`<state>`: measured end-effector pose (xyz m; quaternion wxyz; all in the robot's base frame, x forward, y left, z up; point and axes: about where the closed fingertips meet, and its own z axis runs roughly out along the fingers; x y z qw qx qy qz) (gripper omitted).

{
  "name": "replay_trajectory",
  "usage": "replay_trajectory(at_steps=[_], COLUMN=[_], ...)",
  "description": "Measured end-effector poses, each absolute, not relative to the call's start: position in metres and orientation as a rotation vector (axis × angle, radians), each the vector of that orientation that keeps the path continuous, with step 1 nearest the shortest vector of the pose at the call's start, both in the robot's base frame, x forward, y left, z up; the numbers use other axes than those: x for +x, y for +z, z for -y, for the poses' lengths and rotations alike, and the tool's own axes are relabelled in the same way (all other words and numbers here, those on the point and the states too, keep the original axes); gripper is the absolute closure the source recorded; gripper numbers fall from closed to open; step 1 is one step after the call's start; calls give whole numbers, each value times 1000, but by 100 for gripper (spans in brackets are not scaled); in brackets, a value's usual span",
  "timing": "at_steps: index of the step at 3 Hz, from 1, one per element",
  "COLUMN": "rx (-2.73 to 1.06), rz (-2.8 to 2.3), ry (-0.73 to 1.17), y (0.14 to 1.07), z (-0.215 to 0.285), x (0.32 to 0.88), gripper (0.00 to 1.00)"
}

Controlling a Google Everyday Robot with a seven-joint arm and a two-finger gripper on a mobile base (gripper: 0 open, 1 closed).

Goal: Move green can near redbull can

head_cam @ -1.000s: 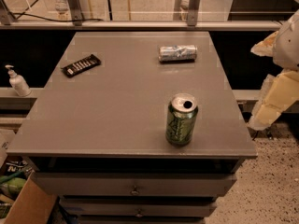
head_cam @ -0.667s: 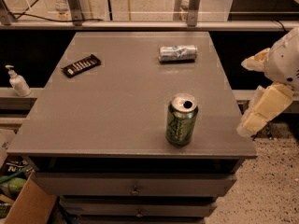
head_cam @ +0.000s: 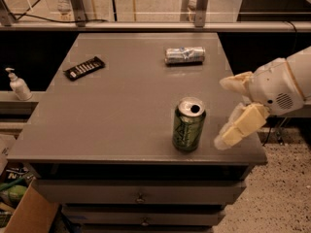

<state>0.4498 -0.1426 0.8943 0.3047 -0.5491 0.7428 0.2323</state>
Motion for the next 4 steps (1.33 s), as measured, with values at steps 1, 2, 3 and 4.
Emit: replay_trajectory(at_steps=[1, 2, 3, 4], rx=[-1411, -1384, -1369, -1358], rz=[-1814, -1694, -1566, -1591], ry=[757, 852, 943, 917], y=[891, 891, 888, 880], z=[102, 72, 37, 49], x=[443, 437, 417, 413], gripper=[0, 0, 56, 78])
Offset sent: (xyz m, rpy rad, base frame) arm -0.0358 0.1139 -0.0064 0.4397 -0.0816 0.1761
